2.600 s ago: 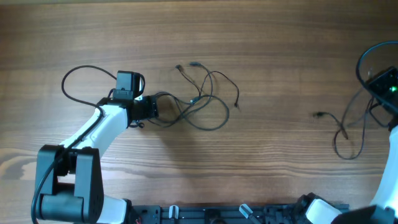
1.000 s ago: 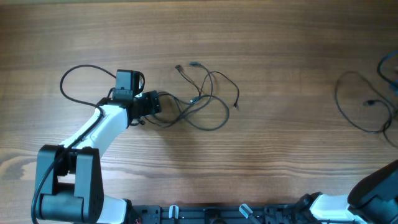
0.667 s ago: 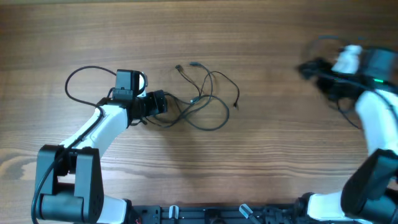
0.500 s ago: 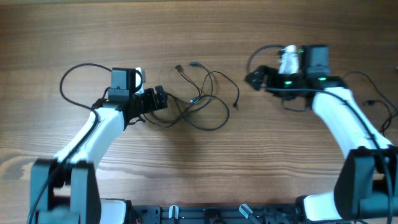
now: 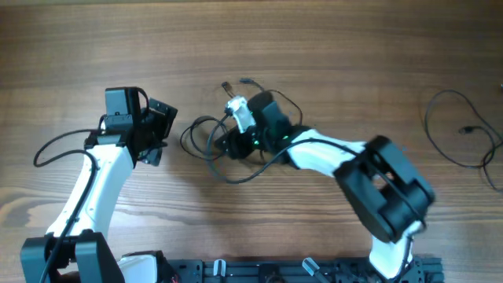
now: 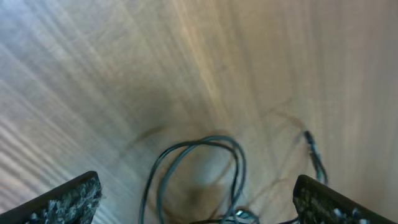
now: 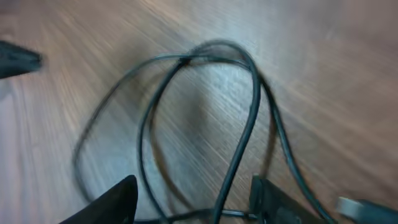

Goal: Untangle cables

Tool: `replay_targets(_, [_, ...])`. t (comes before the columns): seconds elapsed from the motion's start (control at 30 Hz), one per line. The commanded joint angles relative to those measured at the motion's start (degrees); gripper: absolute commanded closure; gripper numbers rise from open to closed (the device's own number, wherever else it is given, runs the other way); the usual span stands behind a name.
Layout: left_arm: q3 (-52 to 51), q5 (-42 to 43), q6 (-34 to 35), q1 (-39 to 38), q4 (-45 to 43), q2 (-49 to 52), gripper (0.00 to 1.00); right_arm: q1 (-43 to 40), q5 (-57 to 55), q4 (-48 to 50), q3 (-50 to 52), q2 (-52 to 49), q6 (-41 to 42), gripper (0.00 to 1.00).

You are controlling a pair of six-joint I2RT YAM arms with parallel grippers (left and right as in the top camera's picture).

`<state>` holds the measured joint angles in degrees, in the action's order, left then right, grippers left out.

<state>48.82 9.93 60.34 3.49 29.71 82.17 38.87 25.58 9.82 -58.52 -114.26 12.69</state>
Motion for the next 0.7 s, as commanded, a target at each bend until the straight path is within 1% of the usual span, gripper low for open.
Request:
replay_targets(0.0, [0.3,-0.5,1.4,0.1,3.4,-0.2,0.00,1.4,-4.6,1.9,-0.3,-2.5,4.4,0.46])
replay_targets(0.03, [0.3,-0.3,1.4,0.1,4.8,-0.2,0.00,1.7,-7.0,1.5,-0.3,-2.6,6.1,0.53])
replay_targets(0.07, [0.3,-0.2,1.4,0.1,6.3,-0.2,0.00,1.7,-8.7,1.2,-0.3,-2.6,7.0,0.66])
replay_targets(0.1, [0.3,0.6,1.4,0.1,7.6,-0.2,0.04,1.7,-8.7,1.3,-0.3,-2.6,7.0,0.79])
replay_targets(0.13, [0.3,1.9,1.4,0.1,8.9,-0.2,0.11,1.7,-8.6,1.6,-0.3,-2.6,7.8,0.94])
replay_targets(0.17, [0.3,2.8,1.4,-0.3,9.9,-0.1,0.14,1.7,-8.7,2.2,-0.3,-2.6,9.6,0.95])
replay_targets(0.2, [0.2,2.8,0.8,-1.5,10.7,0.1,0.23,1.6,-8.7,2.9,-0.3,-2.6,11.1,0.96])
replay_targets(0.23, [0.1,2.9,0.3,-2.3,10.7,0.2,0.30,1.6,-8.6,3.1,-0.3,-2.6,11.5,0.95])
replay_targets(0.33, [-0.1,2.9,0.3,-5.7,10.6,0.7,0.35,1.6,-8.7,2.6,-0.3,-2.6,11.5,0.96])
replay_targets(0.37, [-0.1,2.9,0.4,-7.3,10.7,1.4,0.42,1.6,-8.7,2.6,-0.3,-2.6,11.5,0.95])
replay_targets(0.4, [-0.1,2.8,1.2,-8.2,10.6,2.1,0.44,1.6,-8.7,2.6,-0.3,-2.6,11.5,0.95])
replay_targets(0.43, [-0.1,2.2,3.3,-8.9,10.7,3.6,0.43,1.6,-8.7,2.6,-0.3,-2.6,11.5,0.95])
replay_targets(0.5, [-0.1,2.3,3.8,-9.3,9.9,6.6,0.39,1.6,-8.7,2.5,-0.3,-2.6,11.5,0.95])
replay_targets(0.57, [-0.1,2.2,3.8,-9.3,8.6,10.1,0.41,1.6,-8.7,2.5,-0.3,-2.6,11.5,0.95])
replay_targets(0.6, [-0.1,2.1,3.5,-9.3,7.0,11.6,0.48,1.6,-8.7,2.5,-0.3,-2.6,11.5,0.95])
replay_targets(0.67, [-0.1,2.0,3.5,-9.3,1.9,14.4,0.78,1.5,-8.2,3.1,-0.3,-2.2,11.5,0.96])
